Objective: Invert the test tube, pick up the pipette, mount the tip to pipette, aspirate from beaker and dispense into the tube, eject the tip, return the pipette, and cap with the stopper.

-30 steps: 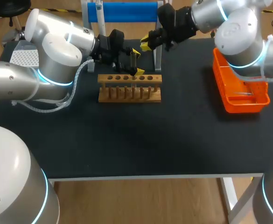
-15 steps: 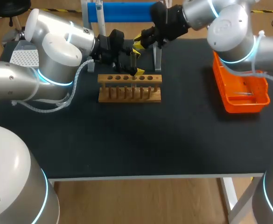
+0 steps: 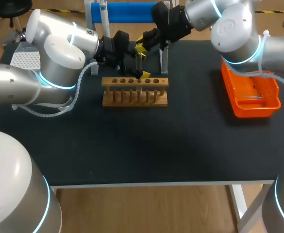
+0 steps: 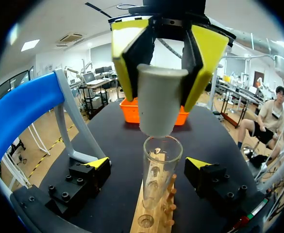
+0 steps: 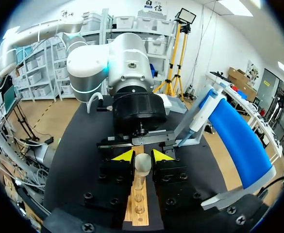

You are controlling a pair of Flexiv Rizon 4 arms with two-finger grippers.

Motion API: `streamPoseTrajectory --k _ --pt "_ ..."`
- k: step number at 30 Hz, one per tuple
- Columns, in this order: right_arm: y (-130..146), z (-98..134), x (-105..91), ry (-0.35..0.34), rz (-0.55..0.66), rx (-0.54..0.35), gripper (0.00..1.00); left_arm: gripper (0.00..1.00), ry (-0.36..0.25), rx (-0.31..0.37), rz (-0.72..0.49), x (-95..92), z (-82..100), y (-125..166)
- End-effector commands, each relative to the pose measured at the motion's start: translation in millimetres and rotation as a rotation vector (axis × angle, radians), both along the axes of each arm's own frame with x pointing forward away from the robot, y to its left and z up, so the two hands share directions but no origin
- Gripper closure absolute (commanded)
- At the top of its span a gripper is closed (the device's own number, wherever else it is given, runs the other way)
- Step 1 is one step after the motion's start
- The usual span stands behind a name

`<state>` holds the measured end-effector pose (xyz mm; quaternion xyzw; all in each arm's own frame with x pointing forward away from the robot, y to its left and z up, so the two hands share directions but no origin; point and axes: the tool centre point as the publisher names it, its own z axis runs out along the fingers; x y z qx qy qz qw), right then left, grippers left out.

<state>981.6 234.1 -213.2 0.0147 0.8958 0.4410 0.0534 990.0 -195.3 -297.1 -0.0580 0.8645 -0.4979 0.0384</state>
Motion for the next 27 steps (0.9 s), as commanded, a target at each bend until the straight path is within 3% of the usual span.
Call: streamPoseTrajectory --k 1,27 --pt "1.4 -1.9 1.4 0.006 0.003 -0.004 1.0 0.0 0.002 0.002 -0.002 0.8 0.4 0.0" --pt "0.3 -14.4 -7.2 0.028 0.002 -0.006 1.0 0.0 0.002 0.002 -0.002 0.8 0.4 0.0"
